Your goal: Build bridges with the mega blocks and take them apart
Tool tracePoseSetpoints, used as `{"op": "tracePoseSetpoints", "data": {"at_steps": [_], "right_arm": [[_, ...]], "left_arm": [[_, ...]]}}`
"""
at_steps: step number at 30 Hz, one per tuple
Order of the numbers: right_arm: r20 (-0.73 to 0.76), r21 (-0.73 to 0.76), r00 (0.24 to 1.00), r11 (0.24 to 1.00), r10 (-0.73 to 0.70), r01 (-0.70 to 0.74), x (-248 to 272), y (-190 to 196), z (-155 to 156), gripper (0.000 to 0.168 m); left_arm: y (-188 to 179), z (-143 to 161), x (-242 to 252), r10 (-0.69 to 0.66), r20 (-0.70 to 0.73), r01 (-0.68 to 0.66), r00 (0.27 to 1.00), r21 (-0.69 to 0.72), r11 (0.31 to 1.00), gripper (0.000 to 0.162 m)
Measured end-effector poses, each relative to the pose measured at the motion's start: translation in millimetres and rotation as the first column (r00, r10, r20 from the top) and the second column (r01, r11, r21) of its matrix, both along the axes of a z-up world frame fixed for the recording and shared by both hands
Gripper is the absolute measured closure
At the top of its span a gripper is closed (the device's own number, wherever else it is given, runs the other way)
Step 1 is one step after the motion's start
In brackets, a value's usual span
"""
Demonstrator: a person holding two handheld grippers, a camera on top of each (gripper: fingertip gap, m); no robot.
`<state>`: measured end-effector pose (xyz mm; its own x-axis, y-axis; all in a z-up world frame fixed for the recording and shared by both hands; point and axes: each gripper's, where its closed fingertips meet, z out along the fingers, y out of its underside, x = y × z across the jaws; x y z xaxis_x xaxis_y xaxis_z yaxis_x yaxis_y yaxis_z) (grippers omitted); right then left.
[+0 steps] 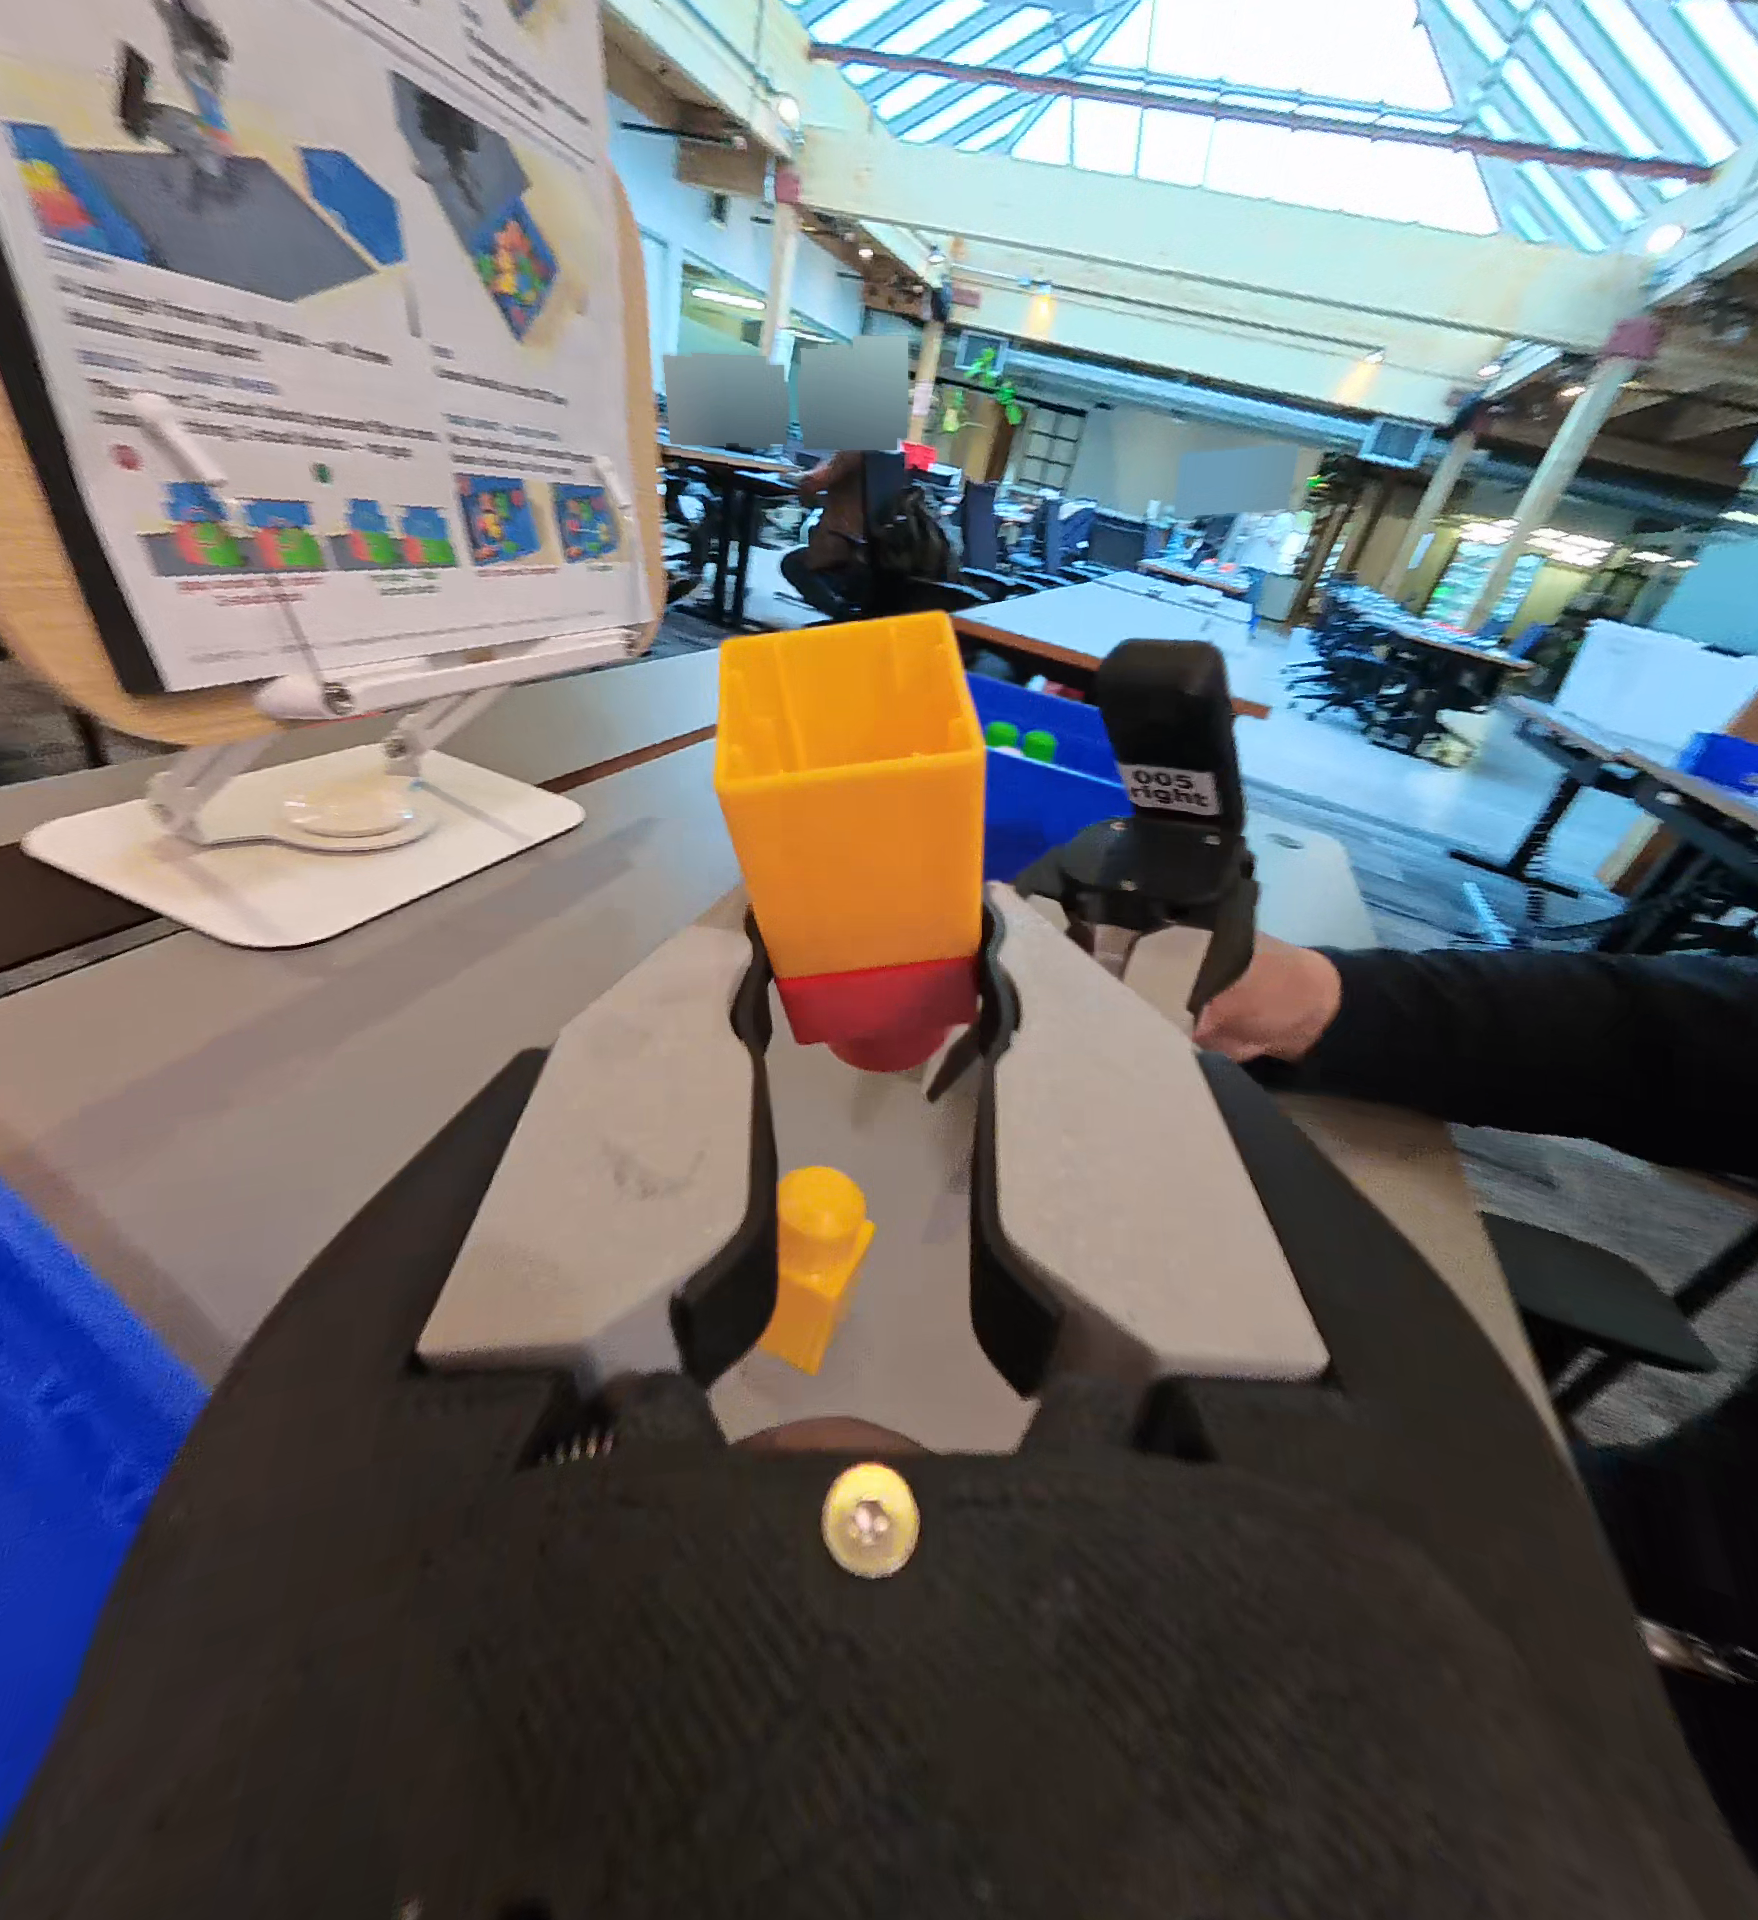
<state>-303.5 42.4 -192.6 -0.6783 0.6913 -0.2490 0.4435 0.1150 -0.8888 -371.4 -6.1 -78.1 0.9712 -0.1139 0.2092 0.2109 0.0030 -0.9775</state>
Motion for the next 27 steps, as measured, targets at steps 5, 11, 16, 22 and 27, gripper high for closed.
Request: {"op": "tracePoseSetpoints", "data": {"at_steps": [5,11,16,22,27], "right_arm": [[0.067,0.088,0.997,0.995,-0.048,0.042,-28.1,-16.8,-18.2,0.117],[0.076,0.151,0.995,0.987,-0.066,0.054,-54.9,-27.4,-30.6,0.115],[0.091,0.173,0.995,0.985,-0.035,0.019,-70.2,-38.0,-35.5,0.127],[0.057,0.313,0.998,0.95,-0.008,-0.01,-57.6,-16.7,-35.6,0.135],[0.099,0.311,0.995,0.95,-0.017,-0.015,-33.2,25.9,-34.8,0.135]], "left_arm": [[-2.5,-0.5,-11.3,0.07,-0.015,-0.07,0.997,0.001,0.998,0.127],[0.7,-6.5,-8.8,0.054,-0.024,-0.055,0.998,-0.031,0.998,0.127],[-0.2,-3.7,-7.5,0.058,-0.036,-0.059,0.998,-0.023,0.998,0.127],[4.4,-11.5,-4.5,0.038,-0.04,-0.041,0.998,-0.056,0.998,0.127],[17.4,-29.0,4.4,0.028,-0.141,-0.049,0.99,-0.142,0.989,0.127]]}}
